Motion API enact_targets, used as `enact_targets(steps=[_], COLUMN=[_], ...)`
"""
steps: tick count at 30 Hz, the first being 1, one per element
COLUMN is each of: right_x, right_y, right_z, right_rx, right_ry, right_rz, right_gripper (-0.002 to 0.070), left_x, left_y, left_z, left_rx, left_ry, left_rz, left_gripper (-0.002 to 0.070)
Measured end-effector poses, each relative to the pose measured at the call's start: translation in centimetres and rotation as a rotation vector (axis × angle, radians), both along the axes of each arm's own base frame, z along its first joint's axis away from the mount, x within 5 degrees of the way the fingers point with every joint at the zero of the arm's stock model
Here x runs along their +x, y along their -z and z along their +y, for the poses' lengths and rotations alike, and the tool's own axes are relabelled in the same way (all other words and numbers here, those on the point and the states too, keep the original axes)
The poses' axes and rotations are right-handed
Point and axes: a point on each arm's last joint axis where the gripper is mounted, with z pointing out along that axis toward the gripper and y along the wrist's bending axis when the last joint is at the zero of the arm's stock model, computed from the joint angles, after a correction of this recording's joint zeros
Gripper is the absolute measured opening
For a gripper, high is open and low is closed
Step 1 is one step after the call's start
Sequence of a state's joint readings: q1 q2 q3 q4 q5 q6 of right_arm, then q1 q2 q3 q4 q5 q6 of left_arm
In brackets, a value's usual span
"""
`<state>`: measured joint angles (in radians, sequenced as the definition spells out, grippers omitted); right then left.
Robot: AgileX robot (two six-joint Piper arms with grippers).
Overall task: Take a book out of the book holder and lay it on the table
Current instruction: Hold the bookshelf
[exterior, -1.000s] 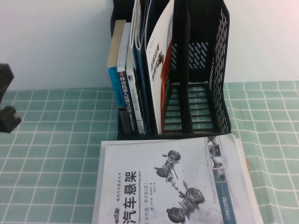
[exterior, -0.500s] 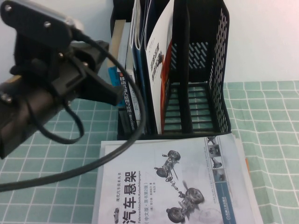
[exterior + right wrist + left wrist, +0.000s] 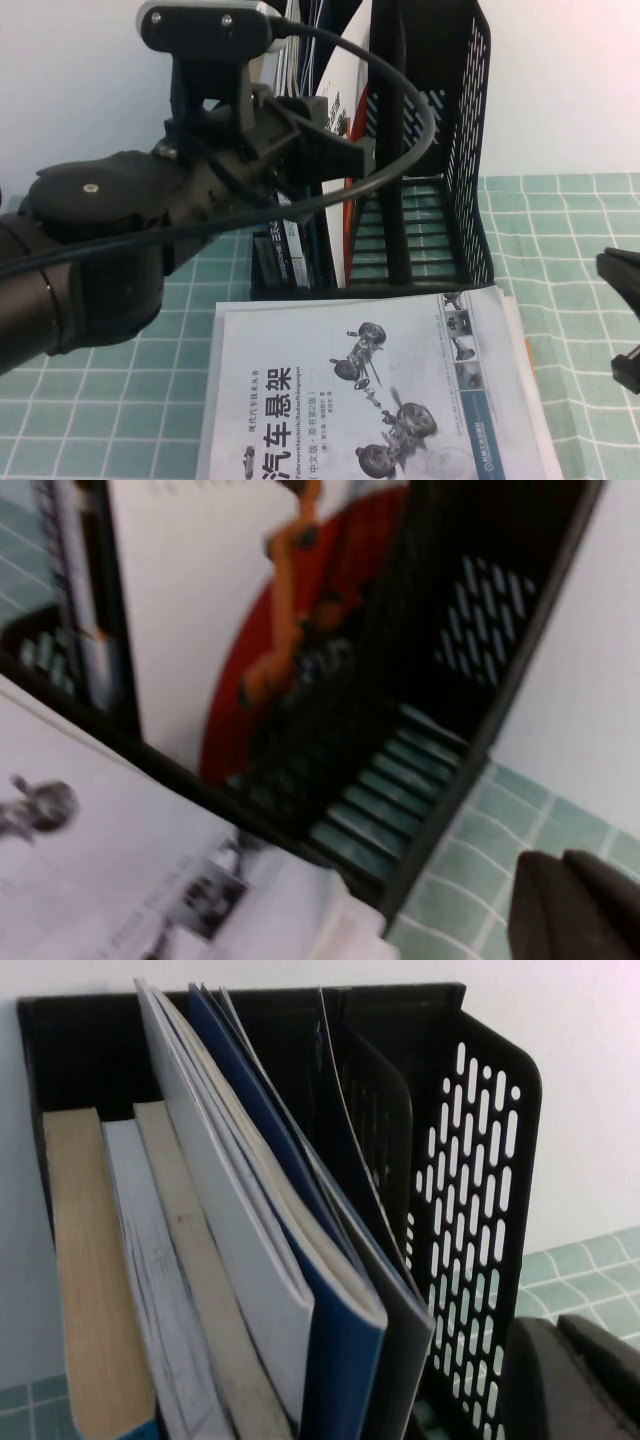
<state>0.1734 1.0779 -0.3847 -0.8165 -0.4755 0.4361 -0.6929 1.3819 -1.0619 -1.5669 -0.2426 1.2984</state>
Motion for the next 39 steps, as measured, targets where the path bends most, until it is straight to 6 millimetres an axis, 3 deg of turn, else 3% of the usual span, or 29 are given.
enact_targets(steps=[4, 10, 21, 23, 30, 33, 39], right_x=[-0.4, -0.1, 4.0, 4.9, 8.6, 9.9, 11.2], right_y=[-0.7, -1.6, -1.6, -1.2, 0.3, 0.4, 0.8], right_z=[1.9, 4.1, 9.8, 11.0, 13.6, 14.1, 16.1], right_rx=[0.087, 0.134, 0.102, 0.099, 0.153, 0.193, 0.221], right_ry=[-0.091, -0.191, -0.382, -0.414, -0.394, -0.355, -0.364], right_rz=[-0.046, -0.094, -0.12, -0.122, -0.084, -0.077, -0.073], right_gripper=[-0.0001, -0.0002, 0.001, 0.0062, 0.0369, 0.0409, 0.0421], left_x=[0.7, 2.5, 3.4, 3.4, 3.4, 3.4, 3.4], left_y=[-0.5, 0.1, 0.3, 0.3, 0.3, 0.3, 0.3], left_z=[-0.3, 1.0, 1.8, 1.8, 1.7, 1.7, 1.7], left_rx=[-0.056, -0.146, -0.18, -0.181, -0.182, -0.182, -0.182], left_ry=[-0.021, -0.055, -0.005, 0.0, 0.002, 0.002, 0.003], left_rz=[0.024, 0.099, 0.116, 0.116, 0.116, 0.116, 0.116], left_gripper=[-0.0003, -0.0003, -0.0002, -0.0003, -0.0003, -0.0003, -0.0002])
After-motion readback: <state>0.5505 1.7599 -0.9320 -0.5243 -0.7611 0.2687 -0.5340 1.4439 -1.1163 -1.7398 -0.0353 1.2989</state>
